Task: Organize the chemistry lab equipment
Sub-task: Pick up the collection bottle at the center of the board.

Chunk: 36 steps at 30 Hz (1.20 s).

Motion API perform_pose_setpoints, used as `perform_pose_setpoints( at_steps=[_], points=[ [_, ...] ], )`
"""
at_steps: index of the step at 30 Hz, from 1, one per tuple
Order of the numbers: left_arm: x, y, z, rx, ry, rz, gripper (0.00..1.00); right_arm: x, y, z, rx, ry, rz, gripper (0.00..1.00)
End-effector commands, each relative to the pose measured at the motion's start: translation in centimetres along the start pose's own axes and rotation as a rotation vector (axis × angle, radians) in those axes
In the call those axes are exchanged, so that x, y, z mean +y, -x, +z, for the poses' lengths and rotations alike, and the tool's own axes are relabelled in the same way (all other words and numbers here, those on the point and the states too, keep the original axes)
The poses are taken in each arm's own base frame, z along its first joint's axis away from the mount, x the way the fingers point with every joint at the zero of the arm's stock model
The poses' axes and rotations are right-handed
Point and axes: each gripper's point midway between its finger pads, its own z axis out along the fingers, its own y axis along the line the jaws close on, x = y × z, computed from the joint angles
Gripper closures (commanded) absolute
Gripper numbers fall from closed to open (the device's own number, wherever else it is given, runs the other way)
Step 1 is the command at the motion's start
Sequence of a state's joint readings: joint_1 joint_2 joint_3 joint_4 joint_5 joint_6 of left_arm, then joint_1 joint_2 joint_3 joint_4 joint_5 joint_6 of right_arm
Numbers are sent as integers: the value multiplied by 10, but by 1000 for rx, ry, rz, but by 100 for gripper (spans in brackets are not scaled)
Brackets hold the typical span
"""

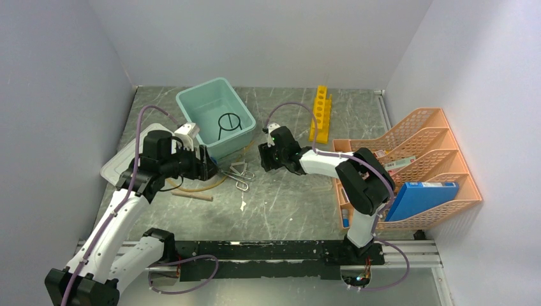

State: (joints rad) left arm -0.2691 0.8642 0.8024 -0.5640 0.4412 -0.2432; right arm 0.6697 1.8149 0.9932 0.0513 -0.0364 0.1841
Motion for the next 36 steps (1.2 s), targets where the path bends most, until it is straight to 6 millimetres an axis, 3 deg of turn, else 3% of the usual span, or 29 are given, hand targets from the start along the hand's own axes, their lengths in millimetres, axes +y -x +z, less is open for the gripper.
perform_pose_setpoints(
  at_steps=[1,12,25,36],
  points=[
    [-2,6,2,-27,-19,7,28,-1,1,2,0,-11,-25,48],
    [-3,6,1,-28,-22,8,28,7,14,-15,-25,20,-25,100],
    [-9,19,-2,11,-15,-31,29,43,23,-80,-98,128,-193,100],
    [-41,27,-2,95,-184,-47,29,106,35,-159,-380,278,-822,100]
  ],
)
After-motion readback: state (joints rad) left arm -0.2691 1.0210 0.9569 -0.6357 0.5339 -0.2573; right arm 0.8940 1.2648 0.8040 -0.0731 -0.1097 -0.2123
